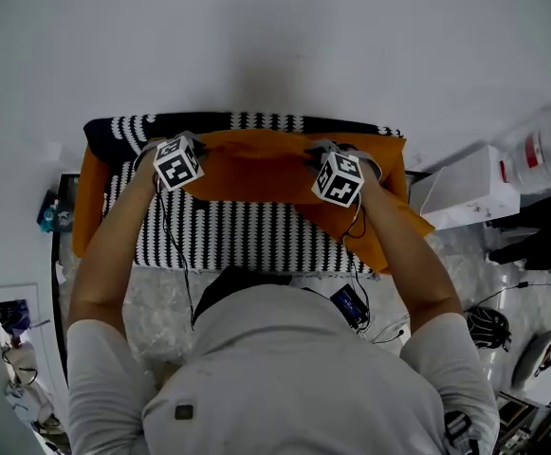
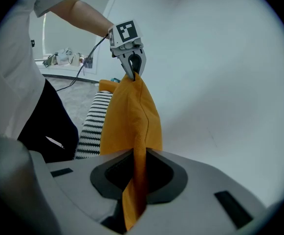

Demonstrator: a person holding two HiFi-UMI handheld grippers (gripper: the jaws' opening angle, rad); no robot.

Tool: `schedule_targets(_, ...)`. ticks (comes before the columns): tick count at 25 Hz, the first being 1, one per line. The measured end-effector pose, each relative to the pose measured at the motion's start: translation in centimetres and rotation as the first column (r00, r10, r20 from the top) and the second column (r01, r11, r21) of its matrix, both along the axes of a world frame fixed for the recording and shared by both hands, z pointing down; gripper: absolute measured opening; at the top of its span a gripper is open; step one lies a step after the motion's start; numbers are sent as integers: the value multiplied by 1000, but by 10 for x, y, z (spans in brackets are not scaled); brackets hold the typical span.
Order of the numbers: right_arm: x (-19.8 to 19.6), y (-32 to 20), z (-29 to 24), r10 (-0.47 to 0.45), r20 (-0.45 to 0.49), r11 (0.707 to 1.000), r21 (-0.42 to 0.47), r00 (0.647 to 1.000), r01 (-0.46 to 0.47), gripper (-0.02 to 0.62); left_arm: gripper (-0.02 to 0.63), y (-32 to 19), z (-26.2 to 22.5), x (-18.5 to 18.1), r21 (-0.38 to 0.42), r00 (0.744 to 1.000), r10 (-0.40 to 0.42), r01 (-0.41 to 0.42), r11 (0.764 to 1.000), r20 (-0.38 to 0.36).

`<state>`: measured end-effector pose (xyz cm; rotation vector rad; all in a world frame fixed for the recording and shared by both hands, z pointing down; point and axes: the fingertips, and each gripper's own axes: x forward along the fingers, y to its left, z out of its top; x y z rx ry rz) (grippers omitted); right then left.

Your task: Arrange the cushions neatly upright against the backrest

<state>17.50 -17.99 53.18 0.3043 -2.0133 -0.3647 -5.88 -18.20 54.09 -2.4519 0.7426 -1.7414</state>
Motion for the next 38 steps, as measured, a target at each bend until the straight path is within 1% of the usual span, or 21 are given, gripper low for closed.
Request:
schedule_targets(4, -4, -5, 13, 8, 11, 1000, -23, 1000, -8, 72, 30, -6, 11, -4, -21, 1000, -9, 9, 1000, 10)
schedule_targets(9, -19, -11, 33, 25, 20, 998, -65, 999, -23, 72, 29, -17, 32, -20, -62, 1000, -9, 9, 998, 6)
schedule_targets(15, -41, -16, 68, 72, 11, 989, -127, 997, -70, 72, 29, -29, 67, -41, -125, 1000, 30, -30, 992, 0)
schedule_targets(18, -57, -20, 85, 100, 4, 982, -160, 995, -98, 72, 29, -37, 85, -57, -158, 999, 45, -46, 986, -9)
schedule_targets(24, -85, -36, 117, 138, -17, 969, -204, 990, -138, 71, 30, -54, 117, -85, -208, 997, 73, -75, 975, -21)
schedule_targets(30, -104, -55, 152, 157, -53, 956, -244, 986, -166, 71, 31, -75, 151, -104, -253, 996, 88, -91, 963, -24)
schedule_targets(35, -113, -80, 185, 177, -96, 940, -277, 979, -197, 69, 31, -101, 187, -112, -288, 996, 88, -92, 953, -28)
schedule_targets(38, -109, -96, 206, 196, -114, 929, -296, 974, -221, 69, 31, -117, 210, -108, -311, 996, 84, -90, 946, -33)
